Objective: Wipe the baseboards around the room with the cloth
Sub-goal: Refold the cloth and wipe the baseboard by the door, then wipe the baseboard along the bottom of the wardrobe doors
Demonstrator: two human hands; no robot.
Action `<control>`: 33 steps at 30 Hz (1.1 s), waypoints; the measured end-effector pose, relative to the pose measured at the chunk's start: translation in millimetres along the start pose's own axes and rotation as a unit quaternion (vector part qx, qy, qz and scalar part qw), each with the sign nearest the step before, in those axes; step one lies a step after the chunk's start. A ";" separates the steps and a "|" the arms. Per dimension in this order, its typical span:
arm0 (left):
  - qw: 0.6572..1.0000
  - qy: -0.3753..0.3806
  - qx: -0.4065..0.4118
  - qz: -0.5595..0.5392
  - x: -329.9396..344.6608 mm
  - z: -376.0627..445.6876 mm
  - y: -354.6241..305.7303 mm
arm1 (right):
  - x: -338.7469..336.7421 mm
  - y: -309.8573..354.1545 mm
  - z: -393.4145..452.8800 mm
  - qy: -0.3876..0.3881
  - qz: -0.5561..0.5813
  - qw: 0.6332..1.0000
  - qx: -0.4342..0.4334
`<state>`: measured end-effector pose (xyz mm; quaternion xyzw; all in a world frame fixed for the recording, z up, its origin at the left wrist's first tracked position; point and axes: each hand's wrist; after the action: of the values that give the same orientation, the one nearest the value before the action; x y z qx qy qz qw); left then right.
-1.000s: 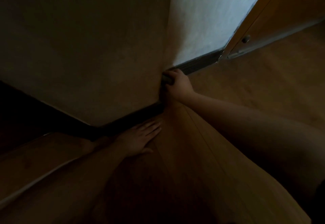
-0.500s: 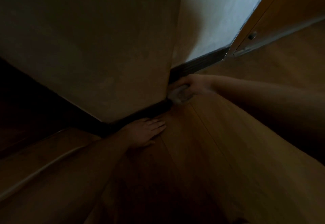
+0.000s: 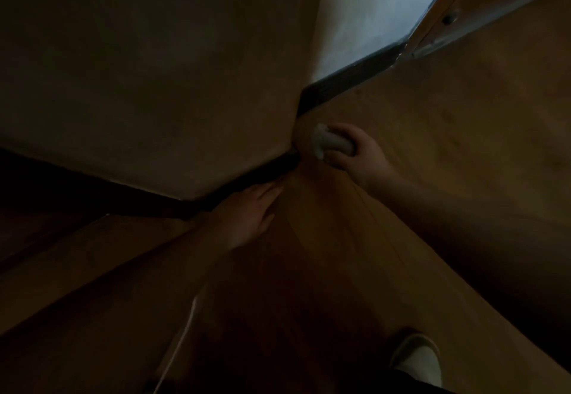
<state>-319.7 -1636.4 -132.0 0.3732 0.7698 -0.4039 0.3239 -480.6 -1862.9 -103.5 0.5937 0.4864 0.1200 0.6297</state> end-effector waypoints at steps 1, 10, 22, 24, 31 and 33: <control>1.000 -0.007 -0.012 -0.013 -2.5 -6.7 -3.9 | 1.8 6.1 -10.9 -0.014 0.011 1.000 0.005; 0.977 0.005 -0.136 -0.165 -46.4 -78.6 -77.2 | -11.4 92.2 -127.6 -0.110 0.091 0.988 0.057; 0.932 -0.036 -0.071 -0.354 -231.8 -204.8 -217.5 | -124.6 290.4 -256.3 -0.135 0.157 0.971 0.118; 0.932 -0.043 -0.033 -0.359 -279.0 -224.7 -239.3 | -151.9 333.1 -264.2 -0.125 0.162 0.973 0.108; 0.934 -0.034 0.075 -0.347 -435.5 -313.4 -301.3 | -233.0 501.0 -291.6 -0.066 0.176 0.981 0.037; 0.933 -0.019 0.083 -0.350 -467.6 -337.8 -317.2 | -248.1 539.9 -303.2 -0.076 0.197 0.977 0.022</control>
<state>-412.5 -1616.3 519.4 0.0978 0.8092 -0.5612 0.1441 -602.9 -1708.7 533.8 0.6991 0.3133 0.1854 0.6154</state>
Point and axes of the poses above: each hand's wrist, its own z-axis towards the middle knuckle, its own x-axis out of the palm, y = z × x, and after that the axes turned 10 degrees about -x, right-handed
